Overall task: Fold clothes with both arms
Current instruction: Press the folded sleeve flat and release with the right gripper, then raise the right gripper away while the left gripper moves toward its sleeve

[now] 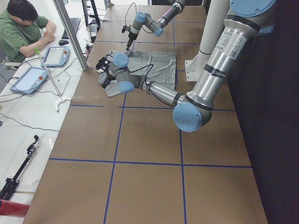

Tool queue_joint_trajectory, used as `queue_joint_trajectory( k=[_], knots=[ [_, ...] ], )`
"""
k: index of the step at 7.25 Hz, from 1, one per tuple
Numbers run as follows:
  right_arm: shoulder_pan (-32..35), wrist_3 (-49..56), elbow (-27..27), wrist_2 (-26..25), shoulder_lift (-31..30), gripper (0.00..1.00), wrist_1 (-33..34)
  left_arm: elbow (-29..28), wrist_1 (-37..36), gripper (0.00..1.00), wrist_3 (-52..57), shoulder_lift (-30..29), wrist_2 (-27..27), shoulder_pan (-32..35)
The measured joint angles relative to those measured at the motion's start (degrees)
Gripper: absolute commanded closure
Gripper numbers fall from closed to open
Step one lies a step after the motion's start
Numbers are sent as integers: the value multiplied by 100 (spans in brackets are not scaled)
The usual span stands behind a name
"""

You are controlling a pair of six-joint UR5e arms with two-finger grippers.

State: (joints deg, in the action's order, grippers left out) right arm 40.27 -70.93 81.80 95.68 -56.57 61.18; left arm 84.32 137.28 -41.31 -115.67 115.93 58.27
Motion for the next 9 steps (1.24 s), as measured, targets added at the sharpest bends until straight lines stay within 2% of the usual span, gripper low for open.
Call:
queue_joint_trajectory(
  k=[1, 2, 3, 6, 7, 9],
  knots=[
    [-143, -6, 42, -192, -2, 44, 0, -2, 0, 0, 0, 0, 0, 0],
    [-308, -8, 70, -430, 3, 17, -1, -3, 0, 0, 0, 0, 0, 0],
    [-421, -8, 95, -601, 17, 0, -1, -9, 0, 0, 0, 0, 0, -3],
    [-513, 32, 323, -719, 45, 0, 208, -30, 0, 0, 0, -8, 0, -8],
    [-415, 130, 563, -481, 77, 0, 640, -42, -2, 0, 0, -10, 0, -12],
    [301, 874, 828, 544, 99, 0, 1308, -254, -6, 4, -2, -122, -27, -22]
  ],
)
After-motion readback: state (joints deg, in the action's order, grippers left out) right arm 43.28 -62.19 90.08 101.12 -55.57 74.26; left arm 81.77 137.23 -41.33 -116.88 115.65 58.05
